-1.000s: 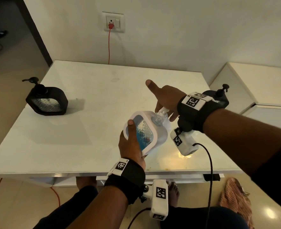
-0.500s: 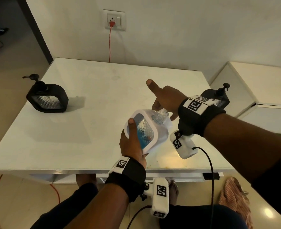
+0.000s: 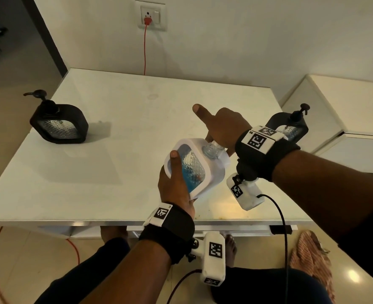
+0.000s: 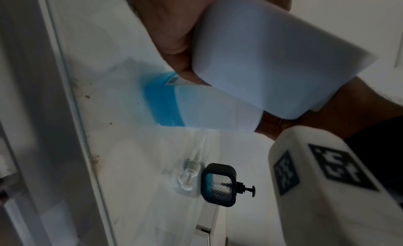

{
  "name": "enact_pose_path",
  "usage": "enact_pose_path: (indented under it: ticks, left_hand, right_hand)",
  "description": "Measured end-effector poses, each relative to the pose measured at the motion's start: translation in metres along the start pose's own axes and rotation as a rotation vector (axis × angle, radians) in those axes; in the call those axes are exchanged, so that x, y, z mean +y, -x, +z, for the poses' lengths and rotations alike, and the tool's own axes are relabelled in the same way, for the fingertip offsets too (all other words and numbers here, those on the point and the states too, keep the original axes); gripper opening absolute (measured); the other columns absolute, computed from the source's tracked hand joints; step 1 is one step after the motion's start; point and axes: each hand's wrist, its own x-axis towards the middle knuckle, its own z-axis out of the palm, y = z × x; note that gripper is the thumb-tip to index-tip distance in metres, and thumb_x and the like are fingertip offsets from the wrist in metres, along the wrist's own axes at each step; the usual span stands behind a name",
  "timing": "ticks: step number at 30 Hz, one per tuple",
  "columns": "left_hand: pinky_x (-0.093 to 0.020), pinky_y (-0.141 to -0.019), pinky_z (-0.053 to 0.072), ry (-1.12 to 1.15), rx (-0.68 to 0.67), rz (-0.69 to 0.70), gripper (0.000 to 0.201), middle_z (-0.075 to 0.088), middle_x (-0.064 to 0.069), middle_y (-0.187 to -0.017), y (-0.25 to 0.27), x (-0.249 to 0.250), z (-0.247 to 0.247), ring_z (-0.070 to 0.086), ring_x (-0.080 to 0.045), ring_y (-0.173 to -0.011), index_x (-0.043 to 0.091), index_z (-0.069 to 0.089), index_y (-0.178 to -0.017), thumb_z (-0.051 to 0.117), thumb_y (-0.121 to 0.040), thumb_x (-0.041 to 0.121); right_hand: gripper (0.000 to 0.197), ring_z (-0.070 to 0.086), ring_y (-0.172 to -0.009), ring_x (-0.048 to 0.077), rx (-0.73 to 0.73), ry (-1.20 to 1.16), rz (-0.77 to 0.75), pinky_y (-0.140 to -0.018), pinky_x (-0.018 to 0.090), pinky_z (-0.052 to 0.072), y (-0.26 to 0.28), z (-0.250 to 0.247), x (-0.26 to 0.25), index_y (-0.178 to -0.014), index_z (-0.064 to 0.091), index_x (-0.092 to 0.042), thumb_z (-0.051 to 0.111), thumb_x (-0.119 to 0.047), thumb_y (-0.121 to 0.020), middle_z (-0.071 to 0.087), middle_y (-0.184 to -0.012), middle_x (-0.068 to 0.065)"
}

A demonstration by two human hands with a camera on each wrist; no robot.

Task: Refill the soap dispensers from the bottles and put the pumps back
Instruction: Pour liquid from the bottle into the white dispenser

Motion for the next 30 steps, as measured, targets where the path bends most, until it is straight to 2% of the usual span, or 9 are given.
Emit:
enact_pose_path:
  ticks: [3, 5, 9, 12, 18, 21, 24, 27, 30]
  left_hand:
    - [-0.058, -0.095, 0.06, 0.002, 0.002, 0.006, 0.053, 0.073, -0.002, -0.126, 0.001, 0.002, 0.001, 0.07, -0.03, -0.114, 0.039, 0.061, -0.134, 0.061, -0.091, 0.069]
    - [-0.057, -0.093, 0.061, -0.01, -0.002, 0.0, 0.049, 0.073, -0.001, -0.124, 0.003, 0.002, 0.001, 0.071, -0.03, -0.112, 0.039, 0.061, -0.132, 0.06, -0.093, 0.068]
    - [-0.056, -0.092, 0.062, -0.007, -0.005, -0.004, 0.048, 0.072, -0.001, -0.124, 0.006, 0.003, 0.001, 0.071, -0.029, -0.112, 0.039, 0.06, -0.132, 0.061, -0.093, 0.067]
    - [-0.057, -0.094, 0.061, -0.008, -0.018, -0.001, 0.039, 0.072, -0.001, -0.124, 0.006, 0.003, 0.002, 0.07, -0.029, -0.112, 0.041, 0.063, -0.124, 0.059, -0.095, 0.066]
    - [-0.056, -0.096, 0.06, -0.005, -0.005, 0.004, 0.044, 0.073, -0.002, -0.123, 0.005, 0.0, 0.002, 0.07, -0.029, -0.113, 0.038, 0.063, -0.127, 0.059, -0.094, 0.067]
    - [-0.058, -0.098, 0.059, -0.01, -0.007, -0.003, 0.045, 0.072, -0.001, -0.125, 0.006, 0.001, 0.002, 0.069, -0.03, -0.115, 0.04, 0.062, -0.126, 0.059, -0.093, 0.069]
    - [-0.058, -0.097, 0.059, -0.021, -0.012, 0.009, 0.048, 0.073, -0.001, -0.126, 0.007, 0.002, 0.001, 0.07, -0.03, -0.114, 0.04, 0.062, -0.129, 0.059, -0.092, 0.07]
    - [-0.053, -0.091, 0.062, -0.011, 0.001, -0.001, 0.05, 0.071, 0.0, -0.125, 0.008, 0.003, 0.001, 0.07, -0.029, -0.113, 0.039, 0.06, -0.133, 0.06, -0.092, 0.068]
    - [-0.055, -0.094, 0.061, -0.012, -0.006, -0.011, 0.052, 0.07, -0.001, -0.128, 0.008, 0.002, 0.001, 0.068, -0.03, -0.116, 0.039, 0.058, -0.135, 0.059, -0.093, 0.069]
  right_hand:
    - [0.095, 0.063, -0.064, 0.022, 0.003, 0.005, -0.009, -0.086, 0.046, 0.058, -0.001, 0.001, 0.0, -0.089, 0.077, -0.002, 0.022, -0.08, -0.093, 0.071, -0.074, 0.006]
    - [0.099, 0.065, -0.07, 0.024, -0.04, -0.013, -0.008, -0.086, 0.047, 0.058, -0.002, -0.001, -0.001, -0.092, 0.076, -0.001, 0.021, -0.083, -0.09, 0.073, -0.081, 0.008]
    - [0.105, 0.067, -0.082, 0.025, -0.109, -0.069, 0.016, -0.089, 0.047, 0.056, -0.005, -0.007, -0.001, -0.096, 0.076, 0.0, 0.017, -0.087, -0.087, 0.074, -0.084, 0.007]
    - [0.105, 0.068, -0.079, 0.027, -0.062, -0.032, 0.004, -0.087, 0.048, 0.058, -0.006, -0.003, -0.001, -0.094, 0.076, -0.001, 0.017, -0.087, -0.086, 0.075, -0.084, 0.007]
    - [0.101, 0.066, -0.066, 0.027, 0.057, 0.063, -0.029, -0.083, 0.046, 0.059, -0.01, 0.005, 0.004, -0.088, 0.075, -0.001, 0.021, -0.086, -0.087, 0.077, -0.085, 0.009]
    - [0.102, 0.066, -0.065, 0.027, 0.086, 0.079, -0.041, -0.083, 0.047, 0.059, -0.012, 0.009, 0.006, -0.085, 0.074, -0.002, 0.02, -0.088, -0.086, 0.076, -0.083, 0.008]
    - [0.101, 0.068, -0.072, 0.026, 0.019, 0.026, -0.031, -0.084, 0.047, 0.059, -0.012, 0.003, 0.004, -0.083, 0.075, -0.004, 0.019, -0.087, -0.086, 0.076, -0.081, 0.006]
    - [0.102, 0.068, -0.074, 0.024, -0.069, -0.036, -0.013, -0.083, 0.045, 0.059, -0.01, -0.006, 0.002, -0.086, 0.076, -0.002, 0.018, -0.086, -0.088, 0.074, -0.075, 0.003]
    - [0.103, 0.068, -0.075, 0.026, -0.047, 0.005, -0.023, -0.084, 0.046, 0.059, -0.011, -0.005, 0.0, -0.093, 0.076, 0.001, 0.019, -0.086, -0.088, 0.076, -0.08, 0.007]
